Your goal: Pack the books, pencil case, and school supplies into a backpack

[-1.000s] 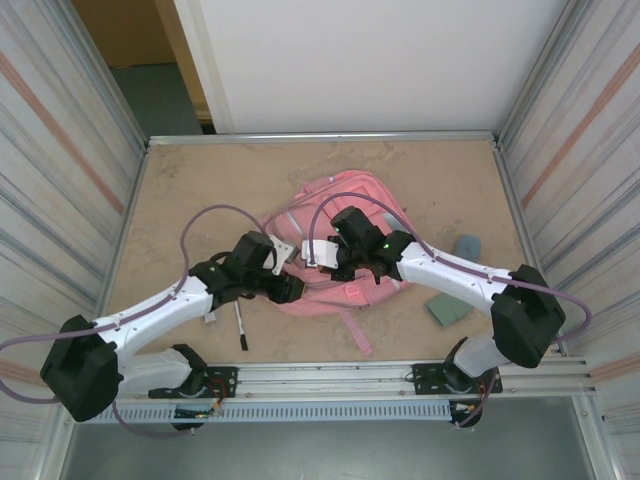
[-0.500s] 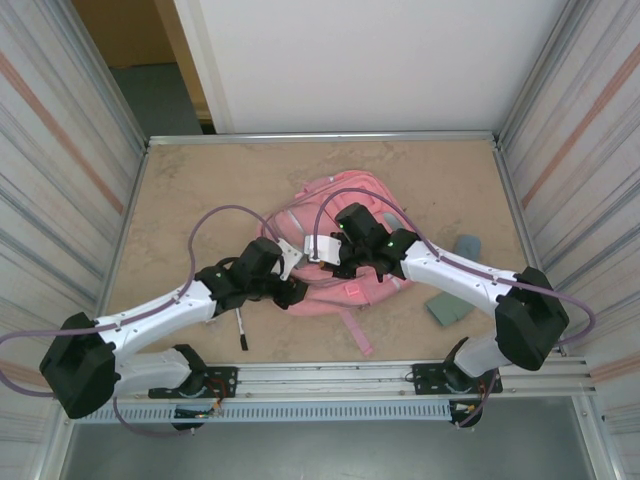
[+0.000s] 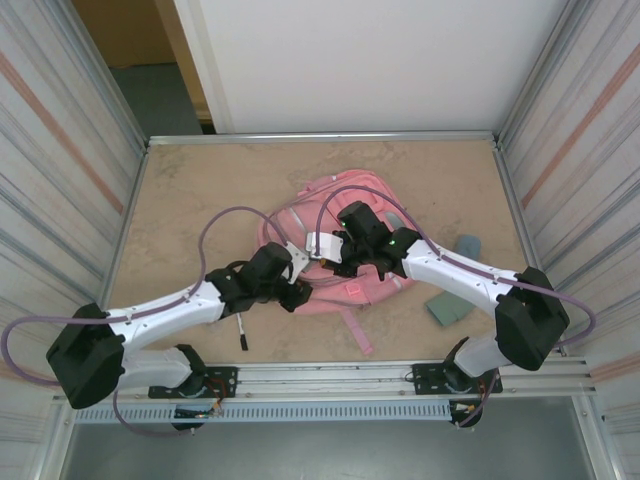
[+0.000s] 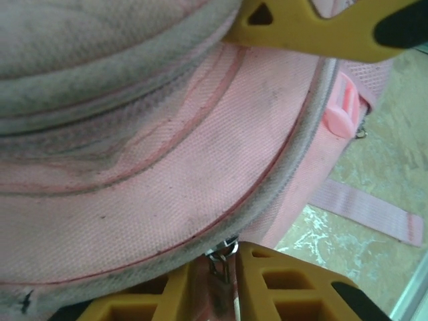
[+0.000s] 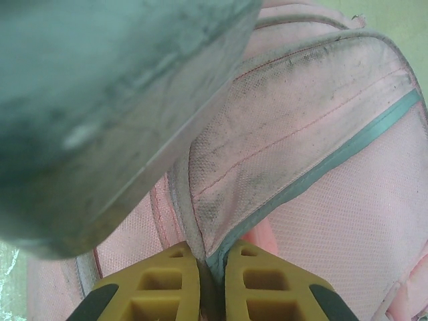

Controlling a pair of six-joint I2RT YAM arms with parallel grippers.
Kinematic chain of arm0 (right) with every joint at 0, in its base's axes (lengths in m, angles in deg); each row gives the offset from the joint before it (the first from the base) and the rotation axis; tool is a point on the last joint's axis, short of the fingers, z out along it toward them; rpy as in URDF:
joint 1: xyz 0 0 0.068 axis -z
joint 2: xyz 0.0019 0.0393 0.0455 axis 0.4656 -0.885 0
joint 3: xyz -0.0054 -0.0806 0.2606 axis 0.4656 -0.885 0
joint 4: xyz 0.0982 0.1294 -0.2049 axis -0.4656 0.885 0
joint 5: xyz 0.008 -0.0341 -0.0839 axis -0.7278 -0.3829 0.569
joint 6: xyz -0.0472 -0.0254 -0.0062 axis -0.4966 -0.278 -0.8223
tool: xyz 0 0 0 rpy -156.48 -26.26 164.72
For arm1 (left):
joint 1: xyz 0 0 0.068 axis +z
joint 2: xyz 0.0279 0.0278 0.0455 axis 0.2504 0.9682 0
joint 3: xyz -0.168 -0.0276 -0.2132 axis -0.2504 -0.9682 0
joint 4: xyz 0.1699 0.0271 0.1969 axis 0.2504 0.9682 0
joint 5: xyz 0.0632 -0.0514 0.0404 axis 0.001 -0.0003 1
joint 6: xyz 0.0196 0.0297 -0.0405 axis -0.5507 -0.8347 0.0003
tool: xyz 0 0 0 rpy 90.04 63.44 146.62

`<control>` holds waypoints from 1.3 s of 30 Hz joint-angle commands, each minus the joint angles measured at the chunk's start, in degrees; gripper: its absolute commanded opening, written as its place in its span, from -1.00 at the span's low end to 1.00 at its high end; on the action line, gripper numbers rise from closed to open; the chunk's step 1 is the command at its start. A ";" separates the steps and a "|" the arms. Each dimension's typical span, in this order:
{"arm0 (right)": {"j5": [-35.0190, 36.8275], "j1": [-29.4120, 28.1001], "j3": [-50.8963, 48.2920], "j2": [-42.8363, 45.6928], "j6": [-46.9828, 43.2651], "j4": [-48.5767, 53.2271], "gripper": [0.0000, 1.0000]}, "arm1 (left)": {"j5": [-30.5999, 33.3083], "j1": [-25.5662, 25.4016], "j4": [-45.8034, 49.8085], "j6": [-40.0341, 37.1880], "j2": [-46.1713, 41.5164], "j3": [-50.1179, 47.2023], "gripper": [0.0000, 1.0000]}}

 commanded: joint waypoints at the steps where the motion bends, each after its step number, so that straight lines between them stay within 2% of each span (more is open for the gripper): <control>1: -3.18 0.06 4.23 1.22 2.07 -3.48 -0.99 | 5.88 -0.39 -1.80 -0.22 -1.13 -1.00 -0.64; 6: -3.46 0.45 3.20 1.61 2.52 -4.53 -0.99 | 5.27 -0.39 -2.66 0.32 -2.57 -2.12 -0.79; 9: -2.85 0.49 3.25 2.04 2.18 -3.80 -0.99 | 3.79 -0.37 -1.88 1.31 -3.71 -2.16 -0.97; 13: -2.19 1.15 2.23 3.01 0.15 -2.53 -0.98 | 4.41 -0.38 -0.52 1.18 -7.32 -2.81 -1.00; 16: -2.46 1.39 2.67 3.71 -6.01 4.05 -0.98 | 6.41 -0.36 1.28 0.08 -11.19 -3.04 -1.00; 18: -4.60 1.75 0.58 4.97 -15.05 7.64 -1.00 | 7.36 0.30 2.21 -0.81 -13.80 -3.31 -1.00; 20: -4.60 1.67 -1.73 6.22 -21.55 8.86 -1.00 | 6.27 2.32 2.84 -1.86 -15.17 -3.52 -1.00; 22: -3.62 1.98 -2.36 6.96 -21.28 7.92 -1.00 | 5.55 5.27 4.28 -1.63 -15.60 -3.48 -1.00; 27: -9.75 4.69 -2.61 8.35 -25.43 8.58 -1.00 | 3.18 17.75 4.35 1.77 -12.94 -5.58 -1.00; 30: -11.45 4.83 -1.63 7.38 -27.95 6.65 -1.00 | 1.57 21.22 2.54 5.54 -12.94 -5.51 -1.00; 33: -12.18 4.89 0.91 3.59 -30.73 2.60 -1.00 | -2.20 21.26 -1.78 5.30 -12.50 -6.58 -1.00; 36: -11.14 4.99 5.90 -1.77 -33.98 1.49 -1.00 | -5.11 20.15 0.41 6.89 -11.04 -5.78 -1.00; 39: -10.64 5.34 10.38 -7.08 -36.41 1.24 -1.00 | -4.39 13.84 -0.08 7.84 -10.45 -6.61 -1.00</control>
